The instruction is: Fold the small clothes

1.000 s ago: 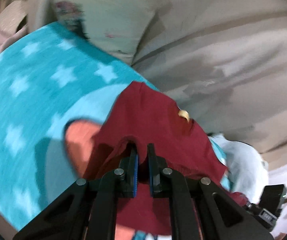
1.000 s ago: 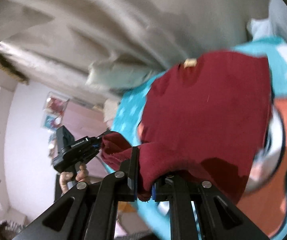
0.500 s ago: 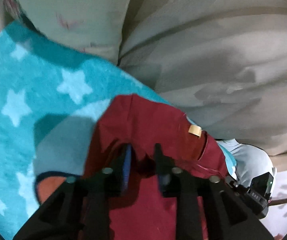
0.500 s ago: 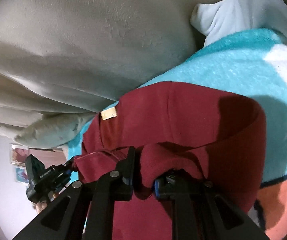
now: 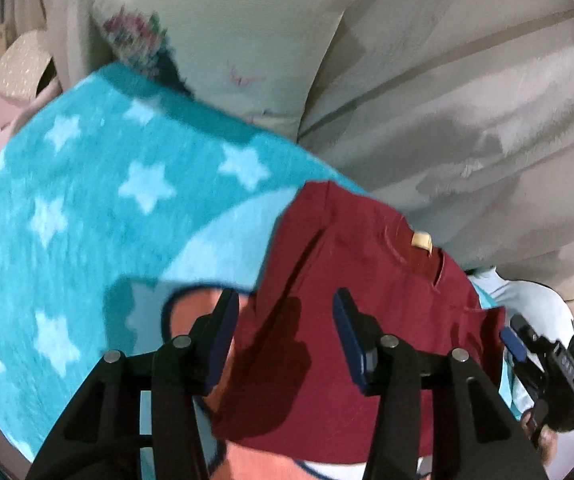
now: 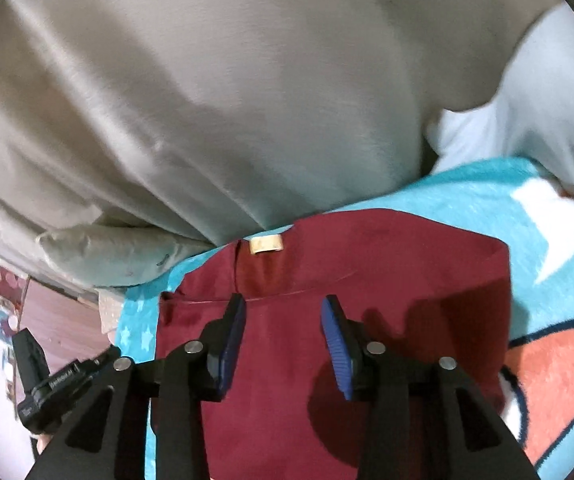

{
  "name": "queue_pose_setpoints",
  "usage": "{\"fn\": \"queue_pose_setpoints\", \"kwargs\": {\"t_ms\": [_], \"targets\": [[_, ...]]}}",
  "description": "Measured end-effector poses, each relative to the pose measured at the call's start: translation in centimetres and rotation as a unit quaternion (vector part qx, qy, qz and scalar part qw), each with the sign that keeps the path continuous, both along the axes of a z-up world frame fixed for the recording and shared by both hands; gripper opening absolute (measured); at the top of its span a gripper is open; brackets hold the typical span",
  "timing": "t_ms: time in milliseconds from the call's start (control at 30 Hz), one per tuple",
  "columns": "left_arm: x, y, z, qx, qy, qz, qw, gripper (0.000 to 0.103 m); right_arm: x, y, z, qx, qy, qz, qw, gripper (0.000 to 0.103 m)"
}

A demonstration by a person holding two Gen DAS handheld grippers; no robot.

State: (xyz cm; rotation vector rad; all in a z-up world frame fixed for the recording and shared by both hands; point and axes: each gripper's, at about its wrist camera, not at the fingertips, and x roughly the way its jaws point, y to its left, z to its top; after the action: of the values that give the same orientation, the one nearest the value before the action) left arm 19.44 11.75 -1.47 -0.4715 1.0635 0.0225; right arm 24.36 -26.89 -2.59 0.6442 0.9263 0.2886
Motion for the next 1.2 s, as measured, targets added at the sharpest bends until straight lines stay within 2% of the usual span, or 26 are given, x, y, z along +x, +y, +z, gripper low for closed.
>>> {"fn": "queue_pose_setpoints", "kwargs": {"t_ms": [133,233,300,433,500,567,600,667,700,733,833,933,1000,1200], "targets": [[-1.1,-1.6,-1.4,0.012,0.0,-0.024,0.9997,0.048,-0.3,-1.4,-0.4,-0.002,0.0,-0.027,1.0,0.048],[-0.8,-3.1,-2.9,0.014,0.013,-0.043,0.9989,0.048,-1.1,-2.2,-0.2,-0.025,0.0,-0.06,0.998,0.048],[-0.3,-3.9,-3.9,0.015,0.023,-0.05,0.9984,0.049,-1.5,-1.6,-0.1,-0.028,-0.004,-0.063,0.998,0.05],[0.4,-4.7,-5.3,0.048,0.028,-0.054,0.997,0.053,0.3,3.1,-2.0,0.005,0.01,0.045,0.999,0.05],[0.6,-4.6,-5.6,0.045,0.032,-0.058,0.9967,0.053,2.1,4.0,-3.7,0.012,0.033,0.07,0.997,0.05],[0.4,-4.1,-5.4,0.035,0.032,-0.06,0.9971,0.053,4.1,2.9,-5.7,-0.011,0.064,0.046,0.997,0.048],[0.3,-3.7,-5.2,0.028,0.03,-0.06,0.9974,0.053,4.8,1.5,-6.5,-0.014,0.071,0.024,0.997,0.043],[-0.2,-2.8,-4.6,0.02,0.028,-0.056,0.9978,0.053,5.4,-2.1,-7.2,0.02,0.076,-0.023,0.997,0.035],[-0.5,-2.4,-4.4,0.016,0.026,-0.052,0.9982,0.053,5.2,-3.1,-7.1,0.031,0.074,-0.035,0.996,0.034],[-0.8,-1.8,-4.1,0.012,0.024,-0.047,0.9985,0.054,4.8,-4.4,-6.6,0.039,0.066,-0.05,0.996,0.034],[-1.7,0.0,-3.6,0.005,0.022,-0.029,0.9993,0.054,3.0,-6.6,-4.6,0.002,0.047,-0.077,0.996,0.043],[-2.7,1.3,-3.7,0.001,0.026,-0.012,0.9996,0.055,-0.7,-8.7,-3.0,0.018,0.031,-0.094,0.995,0.05],[-3.6,1.9,-3.8,-0.007,0.031,-0.001,0.9995,0.055,-2.9,-9.8,-2.7,0.024,0.029,-0.098,0.995,0.054],[-7.3,1.9,-3.8,-0.025,0.036,0.028,0.9987,0.055,-10.9,-11.3,-4.1,0.015,0.057,-0.101,0.993,0.054]]}}
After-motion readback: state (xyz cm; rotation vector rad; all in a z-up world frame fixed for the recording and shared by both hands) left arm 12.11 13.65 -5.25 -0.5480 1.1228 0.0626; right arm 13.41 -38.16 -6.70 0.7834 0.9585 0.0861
